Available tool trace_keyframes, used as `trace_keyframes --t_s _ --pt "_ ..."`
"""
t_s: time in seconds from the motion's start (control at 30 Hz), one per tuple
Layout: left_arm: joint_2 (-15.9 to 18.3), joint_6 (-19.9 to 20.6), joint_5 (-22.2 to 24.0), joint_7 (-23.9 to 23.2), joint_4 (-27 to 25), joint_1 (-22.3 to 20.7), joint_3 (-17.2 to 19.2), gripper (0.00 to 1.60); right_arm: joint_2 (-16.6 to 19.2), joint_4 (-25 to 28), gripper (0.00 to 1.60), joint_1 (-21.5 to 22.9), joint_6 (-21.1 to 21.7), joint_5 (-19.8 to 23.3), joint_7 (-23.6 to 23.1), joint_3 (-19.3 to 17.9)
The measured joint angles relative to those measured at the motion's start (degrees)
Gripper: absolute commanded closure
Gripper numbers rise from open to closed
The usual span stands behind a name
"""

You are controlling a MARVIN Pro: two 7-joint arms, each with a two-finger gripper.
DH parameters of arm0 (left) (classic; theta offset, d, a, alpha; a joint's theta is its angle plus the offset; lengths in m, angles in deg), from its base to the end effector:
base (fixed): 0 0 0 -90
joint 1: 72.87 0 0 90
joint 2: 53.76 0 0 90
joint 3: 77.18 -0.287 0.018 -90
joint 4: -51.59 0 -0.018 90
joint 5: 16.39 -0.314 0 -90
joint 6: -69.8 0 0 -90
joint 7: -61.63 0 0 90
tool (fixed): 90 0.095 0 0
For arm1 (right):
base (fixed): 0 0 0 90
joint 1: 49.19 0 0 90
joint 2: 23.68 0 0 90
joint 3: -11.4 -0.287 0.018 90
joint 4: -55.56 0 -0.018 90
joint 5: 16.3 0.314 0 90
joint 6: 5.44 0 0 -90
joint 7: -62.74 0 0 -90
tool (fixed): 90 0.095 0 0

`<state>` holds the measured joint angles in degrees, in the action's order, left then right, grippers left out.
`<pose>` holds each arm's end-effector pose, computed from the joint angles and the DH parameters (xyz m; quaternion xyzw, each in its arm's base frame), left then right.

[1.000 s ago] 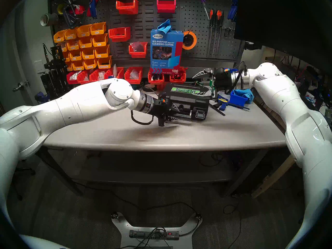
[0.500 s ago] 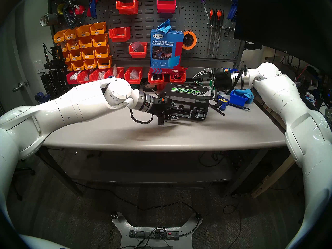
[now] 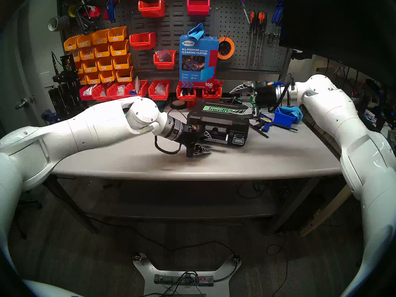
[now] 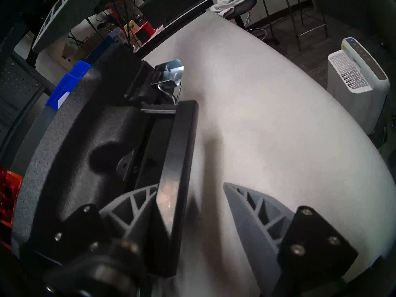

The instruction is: Open the tool box

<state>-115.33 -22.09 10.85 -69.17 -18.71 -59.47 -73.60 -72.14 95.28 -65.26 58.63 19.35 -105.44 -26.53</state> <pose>0.5195 -0.1484 -0.1545 0.4820 -0.7493 0.4368 0.1239 0.5592 -0.1534 -0.0508 -0.4867 -0.6498 -0.5630 0.1546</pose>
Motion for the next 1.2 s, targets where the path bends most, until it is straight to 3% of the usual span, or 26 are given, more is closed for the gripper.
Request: trace_keyframes --t_s 0.03,0.07,0.73,1.2 --pt "-0.1 0.0 0.0 0.0 0.1 0.0 0.0 0.84 0.0 0.0 0.00 0.0 0.0 0.0 0.0 0.0" --pt "-0.1 0.0 -0.1 0.0 0.2 -0.1 0.0 1.60 0.0 0.0 0.00 0.0 0.0 0.0 0.0 0.0" --pt "-1.0 -2.1 0.9 0.0 3.1 -0.1 1.0 1.60 0.0 0.0 0.00 0.0 0.0 0.0 0.0 0.0" --pt "2.1 -3.4 4.6 -1.7 0.1 -1.4 5.9 1.60 0.0 0.0 0.00 0.0 0.0 0.0 0.0 0.0"
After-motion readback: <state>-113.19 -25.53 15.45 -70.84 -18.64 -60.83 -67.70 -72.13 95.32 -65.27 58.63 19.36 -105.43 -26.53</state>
